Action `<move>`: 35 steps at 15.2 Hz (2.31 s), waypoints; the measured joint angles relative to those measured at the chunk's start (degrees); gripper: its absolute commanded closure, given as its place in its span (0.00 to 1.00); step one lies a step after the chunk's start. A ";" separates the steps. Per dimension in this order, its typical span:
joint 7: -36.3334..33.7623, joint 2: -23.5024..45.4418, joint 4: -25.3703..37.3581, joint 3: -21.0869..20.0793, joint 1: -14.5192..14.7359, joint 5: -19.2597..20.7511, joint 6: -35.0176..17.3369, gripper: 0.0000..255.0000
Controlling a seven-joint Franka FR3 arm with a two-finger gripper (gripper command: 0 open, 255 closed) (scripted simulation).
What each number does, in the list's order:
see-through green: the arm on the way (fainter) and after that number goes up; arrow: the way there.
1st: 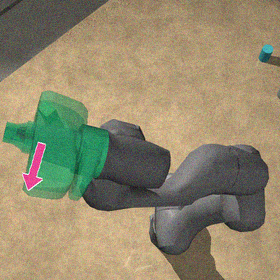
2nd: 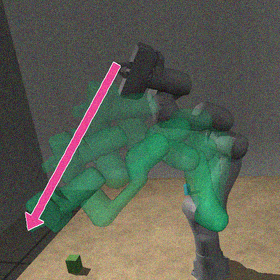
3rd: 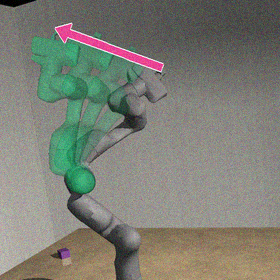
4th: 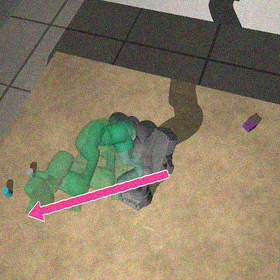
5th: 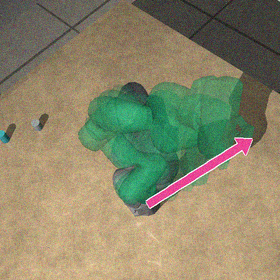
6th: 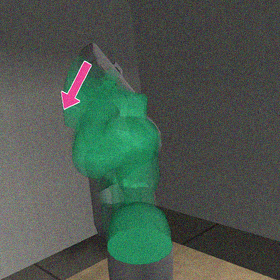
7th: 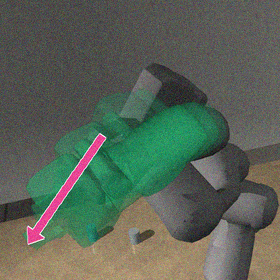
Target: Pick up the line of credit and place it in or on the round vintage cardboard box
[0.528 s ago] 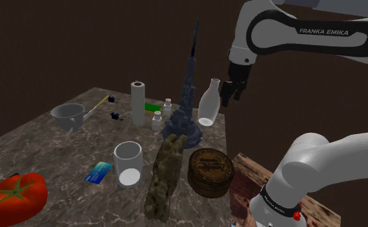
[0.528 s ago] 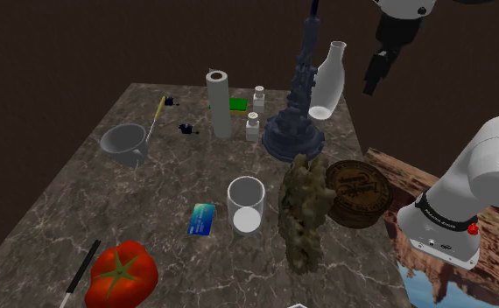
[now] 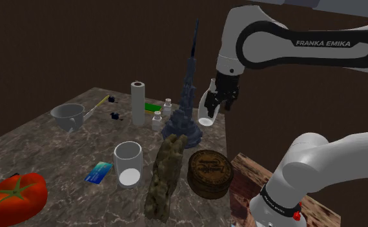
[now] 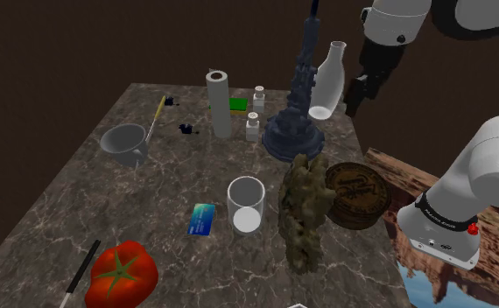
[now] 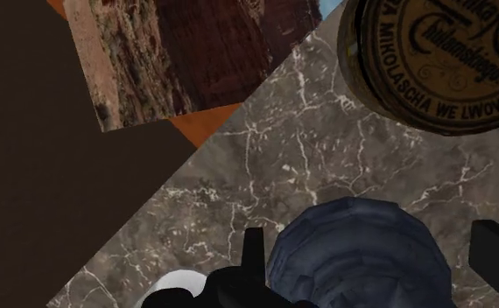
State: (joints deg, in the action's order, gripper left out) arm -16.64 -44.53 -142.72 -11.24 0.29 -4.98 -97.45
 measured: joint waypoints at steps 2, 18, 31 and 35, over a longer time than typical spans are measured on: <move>-5.18 1.32 -0.11 -3.39 0.20 -2.00 -1.90 0.00; -49.14 25.97 12.82 -30.79 -6.38 -2.42 -23.48 0.00; -93.57 68.38 42.70 -36.57 1.35 31.09 -13.50 0.00; -99.32 77.39 53.76 -32.40 8.30 35.90 -9.79 0.00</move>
State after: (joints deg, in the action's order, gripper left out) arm -115.96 32.86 -88.96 -43.64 8.60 30.92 -107.24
